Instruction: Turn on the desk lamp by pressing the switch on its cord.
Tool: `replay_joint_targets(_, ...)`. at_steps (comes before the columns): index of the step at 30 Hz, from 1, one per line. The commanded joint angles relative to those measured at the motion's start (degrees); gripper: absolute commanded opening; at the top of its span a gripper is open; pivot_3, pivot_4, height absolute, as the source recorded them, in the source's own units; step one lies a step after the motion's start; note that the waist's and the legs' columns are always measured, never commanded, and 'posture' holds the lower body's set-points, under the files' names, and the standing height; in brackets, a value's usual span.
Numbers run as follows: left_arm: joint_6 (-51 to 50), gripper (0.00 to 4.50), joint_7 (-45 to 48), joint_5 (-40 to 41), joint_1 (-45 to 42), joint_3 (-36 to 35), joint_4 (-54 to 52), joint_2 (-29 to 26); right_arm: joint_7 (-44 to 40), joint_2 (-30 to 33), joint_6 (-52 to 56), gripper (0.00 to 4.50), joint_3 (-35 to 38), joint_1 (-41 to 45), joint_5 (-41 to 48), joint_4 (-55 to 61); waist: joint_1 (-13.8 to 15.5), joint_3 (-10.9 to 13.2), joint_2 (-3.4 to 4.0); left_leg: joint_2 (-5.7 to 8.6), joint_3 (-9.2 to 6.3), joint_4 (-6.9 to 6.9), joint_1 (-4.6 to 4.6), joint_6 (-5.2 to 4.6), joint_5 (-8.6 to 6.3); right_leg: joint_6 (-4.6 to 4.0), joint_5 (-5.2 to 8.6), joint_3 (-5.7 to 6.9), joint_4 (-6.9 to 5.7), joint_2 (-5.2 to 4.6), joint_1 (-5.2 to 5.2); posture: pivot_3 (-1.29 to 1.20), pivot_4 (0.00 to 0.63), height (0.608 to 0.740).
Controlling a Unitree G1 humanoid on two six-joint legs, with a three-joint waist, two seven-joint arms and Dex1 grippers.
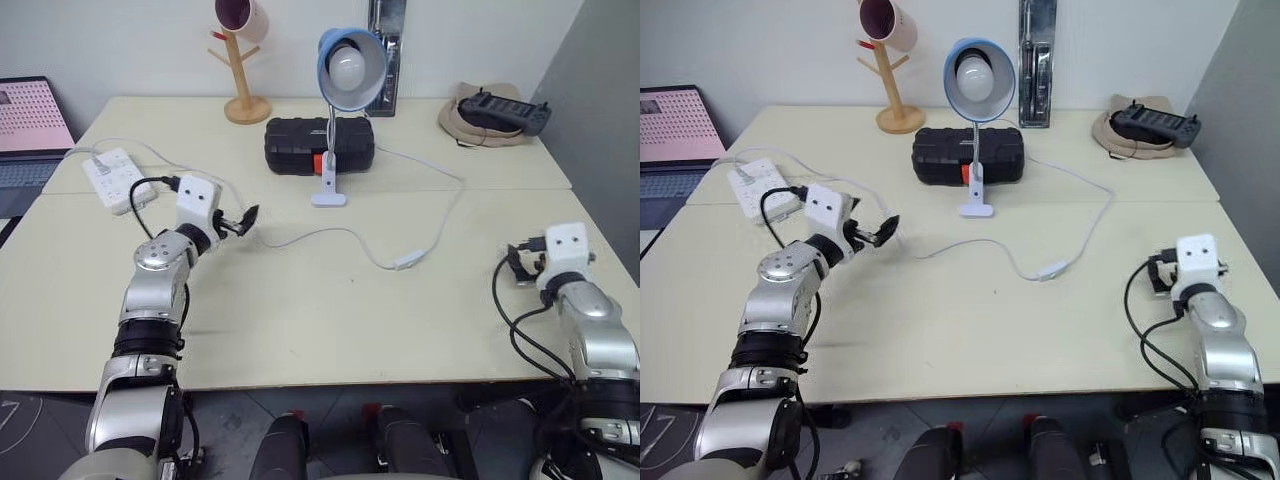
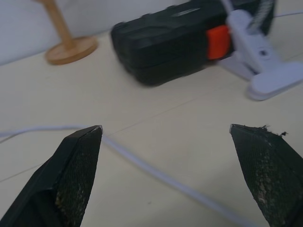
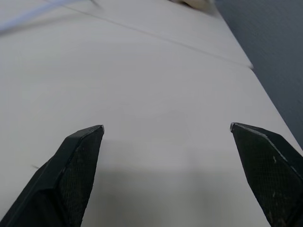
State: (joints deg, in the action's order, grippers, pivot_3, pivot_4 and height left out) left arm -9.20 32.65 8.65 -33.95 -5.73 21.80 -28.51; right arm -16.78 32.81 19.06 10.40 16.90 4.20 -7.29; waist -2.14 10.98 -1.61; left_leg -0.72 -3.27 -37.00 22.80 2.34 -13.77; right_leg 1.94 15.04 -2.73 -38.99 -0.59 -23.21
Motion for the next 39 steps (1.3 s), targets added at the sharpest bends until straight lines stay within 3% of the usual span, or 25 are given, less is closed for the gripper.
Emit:
replay_joint_targets(1, -4.3, 4.5, 5.8, 3.2, 2.4, 2.3, -10.6, -0.8, -13.6, 4.2, -5.1, 4.5, -4.9, 4.4, 1.5, 1.1, -0.1, 0.0, 0.02, -0.01, -0.03, 0.0, 0.0, 0.0, 0.0, 0.0, 0.0, 0.02, 0.0, 0.02, 0.0, 0.0, 0.15, 0.74)
replay_joint_targets(4, -8.7, 4.5, 13.6, 6.5, 6.0, 6.2, -20.3, -2.4, -27.5, 7.7, -10.5, 4.5, -10.7, 11.2, 1.6, -4.4, -0.6, 0.1, 0.08, -0.02, -0.01, -0.02, 0.01, 0.0, 0.0, 0.0, 0.0, 0.0, 0.01, 0.03, 0.0, 0.0, 0.15, 0.74)
replay_joint_targets(9, -13.2, 4.5, 19.8, 10.1, 8.0, 8.5, -27.1, -4.2, -38.8, 7.9, -16.3, 4.5, -15.3, 18.2, 1.7, -12.7, -0.7, 0.1, 0.08, -0.02, -0.06, -0.01, 0.0, -0.01, 0.0, 0.0, 0.01, 0.04, 0.04, 0.03, 0.02, 0.0, 0.15, 0.74)
replay_joint_targets(11, -15.4, 4.5, 24.8, 12.7, 10.5, 10.5, -32.6, -6.6, -49.8, 8.5, -23.0, 4.5, -20.7, 21.6, -0.1, -17.8, -0.8, 0.1, 0.08, -0.03, -0.07, 0.0, 0.01, 0.0, 0.0, -0.01, 0.01, 0.05, 0.05, 0.05, 0.01, 0.0, 0.15, 0.74)
replay_joint_targets(13, -17.0, 4.5, 26.3, 13.9, 12.3, 11.0, -35.7, -7.9, -55.4, 8.8, -27.2, 4.5, -23.9, 24.1, -2.0, -22.3, -0.9, 0.1, 0.09, -0.03, -0.02, 0.0, 0.02, 0.0, -0.01, -0.01, 0.01, 0.02, 0.07, 0.03, 0.01, 0.0, 0.15, 0.74)
replay_joint_targets(25, -19.4, 4.5, 23.6, 15.3, 16.5, 10.1, -40.2, -7.8, -57.4, 3.7, -42.6, 4.5, -27.6, 35.4, -9.9, -44.6, -0.9, 0.1, 0.1, -0.03, -0.04, 0.0, -0.01, 0.0, 0.0, -0.03, 0.01, 0.02, 0.05, -0.01, 0.01, 0.0, 0.15, 0.74)
replay_joint_targets(38, -19.0, 4.5, 22.8, 14.9, 16.4, 10.8, -39.3, -7.4, -58.4, 1.4, -46.5, 4.5, -26.7, 38.9, -11.8, -51.1, -0.9, 0.1, 0.1, -0.02, -0.03, -0.02, -0.03, 0.0, 0.0, -0.04, 0.01, 0.01, 0.02, -0.03, 0.01, 0.0, 0.15, 0.74)
replay_joint_targets(39, -19.0, 4.5, 22.7, 14.8, 16.3, 10.9, -39.2, -7.3, -58.5, 1.3, -46.3, 4.32, -26.6, 38.9, -11.7, -51.2, -0.9, 0.1, 0.1, -0.02, -0.03, -0.01, -0.02, 0.0, 0.0, -0.04, 0.01, 0.02, 0.02, -0.03, 0.01, 0.0, 0.15, 0.74)
